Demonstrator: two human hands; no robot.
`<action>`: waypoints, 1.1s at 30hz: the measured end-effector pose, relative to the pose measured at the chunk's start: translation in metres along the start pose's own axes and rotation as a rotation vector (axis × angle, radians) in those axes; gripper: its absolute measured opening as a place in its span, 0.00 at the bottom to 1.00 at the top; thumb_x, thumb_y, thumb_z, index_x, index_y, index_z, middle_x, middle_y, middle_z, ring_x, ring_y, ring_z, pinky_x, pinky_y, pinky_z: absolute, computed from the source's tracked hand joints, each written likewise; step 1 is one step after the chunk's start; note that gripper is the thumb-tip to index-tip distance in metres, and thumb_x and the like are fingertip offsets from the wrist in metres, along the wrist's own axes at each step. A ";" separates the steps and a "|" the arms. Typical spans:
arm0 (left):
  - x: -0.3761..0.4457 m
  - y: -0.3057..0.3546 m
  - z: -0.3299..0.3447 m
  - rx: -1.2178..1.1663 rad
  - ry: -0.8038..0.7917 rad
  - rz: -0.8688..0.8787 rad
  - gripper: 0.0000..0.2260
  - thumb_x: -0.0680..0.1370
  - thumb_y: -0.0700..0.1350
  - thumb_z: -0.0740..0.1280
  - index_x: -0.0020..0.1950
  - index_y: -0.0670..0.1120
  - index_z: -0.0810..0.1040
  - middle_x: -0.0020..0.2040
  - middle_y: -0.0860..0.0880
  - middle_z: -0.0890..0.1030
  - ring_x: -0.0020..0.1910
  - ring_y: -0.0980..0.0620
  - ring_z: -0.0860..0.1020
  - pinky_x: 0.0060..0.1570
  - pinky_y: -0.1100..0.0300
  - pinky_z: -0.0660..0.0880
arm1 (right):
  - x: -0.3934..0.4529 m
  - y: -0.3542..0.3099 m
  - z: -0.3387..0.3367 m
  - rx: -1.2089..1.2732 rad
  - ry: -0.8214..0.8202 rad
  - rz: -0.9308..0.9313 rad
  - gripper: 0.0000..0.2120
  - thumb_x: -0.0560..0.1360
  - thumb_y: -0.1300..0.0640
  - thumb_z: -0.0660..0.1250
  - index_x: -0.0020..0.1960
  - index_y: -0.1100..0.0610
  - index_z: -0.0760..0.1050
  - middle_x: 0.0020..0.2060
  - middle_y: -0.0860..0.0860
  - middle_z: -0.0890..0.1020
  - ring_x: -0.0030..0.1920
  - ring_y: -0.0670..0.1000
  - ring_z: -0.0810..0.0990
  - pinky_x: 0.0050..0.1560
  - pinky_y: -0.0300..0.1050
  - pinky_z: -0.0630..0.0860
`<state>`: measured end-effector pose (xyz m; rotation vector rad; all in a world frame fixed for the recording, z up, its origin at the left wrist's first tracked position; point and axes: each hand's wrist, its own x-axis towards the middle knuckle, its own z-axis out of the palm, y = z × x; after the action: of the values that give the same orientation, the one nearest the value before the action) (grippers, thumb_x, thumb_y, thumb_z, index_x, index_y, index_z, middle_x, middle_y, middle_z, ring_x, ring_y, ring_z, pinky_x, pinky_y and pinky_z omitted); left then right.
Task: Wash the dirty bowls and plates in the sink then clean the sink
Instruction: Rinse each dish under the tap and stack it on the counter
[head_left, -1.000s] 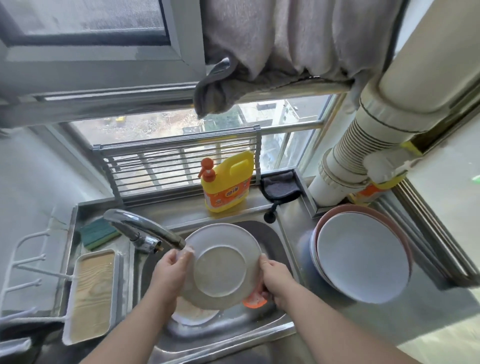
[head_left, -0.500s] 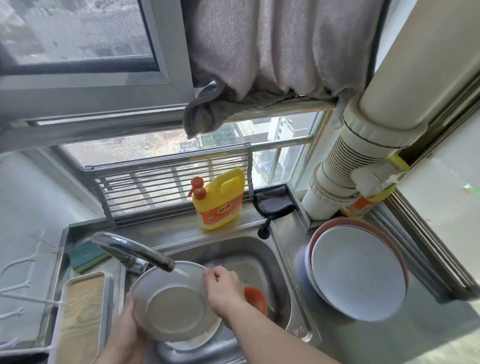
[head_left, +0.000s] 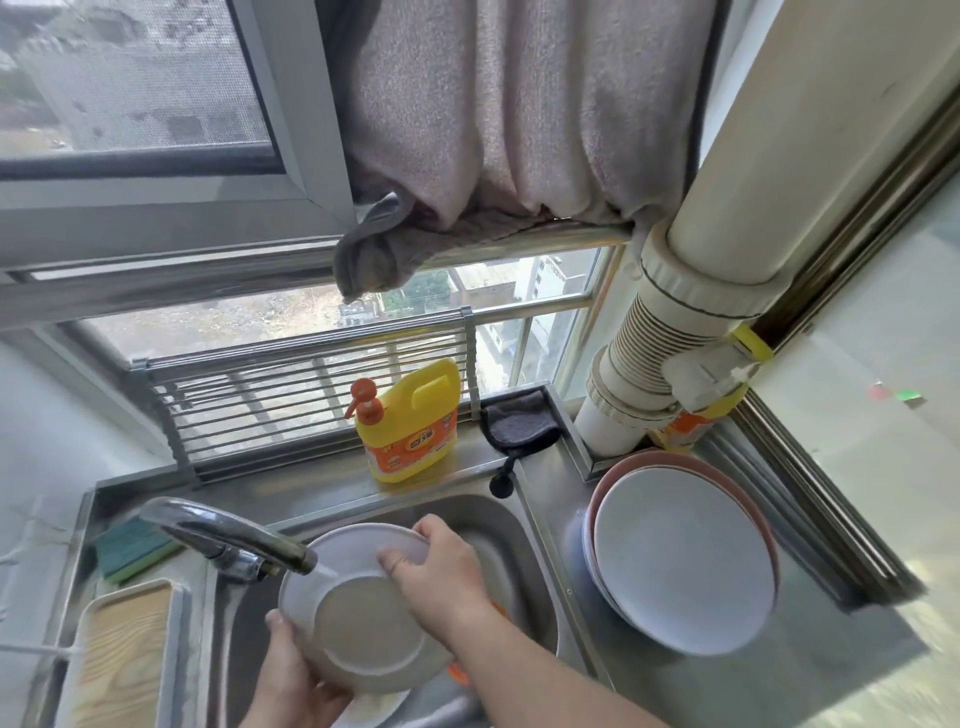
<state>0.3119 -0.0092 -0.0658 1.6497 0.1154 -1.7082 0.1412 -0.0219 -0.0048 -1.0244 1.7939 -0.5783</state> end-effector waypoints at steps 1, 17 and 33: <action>-0.001 -0.001 0.006 0.034 -0.004 0.008 0.36 0.79 0.75 0.54 0.60 0.42 0.77 0.54 0.39 0.81 0.48 0.40 0.79 0.60 0.44 0.74 | -0.001 0.007 -0.007 0.069 0.024 0.023 0.18 0.73 0.36 0.70 0.54 0.46 0.73 0.51 0.46 0.82 0.52 0.51 0.81 0.51 0.47 0.78; -0.008 0.031 0.023 0.421 -0.172 0.346 0.08 0.85 0.44 0.68 0.60 0.44 0.84 0.54 0.43 0.88 0.51 0.46 0.85 0.51 0.52 0.81 | 0.022 0.103 -0.005 0.955 0.209 0.560 0.19 0.82 0.38 0.62 0.62 0.50 0.79 0.55 0.56 0.86 0.54 0.63 0.85 0.56 0.70 0.81; -0.015 0.058 -0.057 0.177 -0.063 0.055 0.12 0.88 0.41 0.59 0.65 0.37 0.78 0.50 0.39 0.88 0.50 0.43 0.84 0.35 0.54 0.85 | 0.068 0.063 0.060 0.804 -0.014 0.883 0.14 0.87 0.57 0.57 0.57 0.66 0.77 0.32 0.61 0.85 0.44 0.61 0.81 0.48 0.57 0.78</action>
<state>0.3898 -0.0132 -0.0373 1.7072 -0.1141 -1.7685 0.1577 -0.0421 -0.1123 0.3120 1.5608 -0.6171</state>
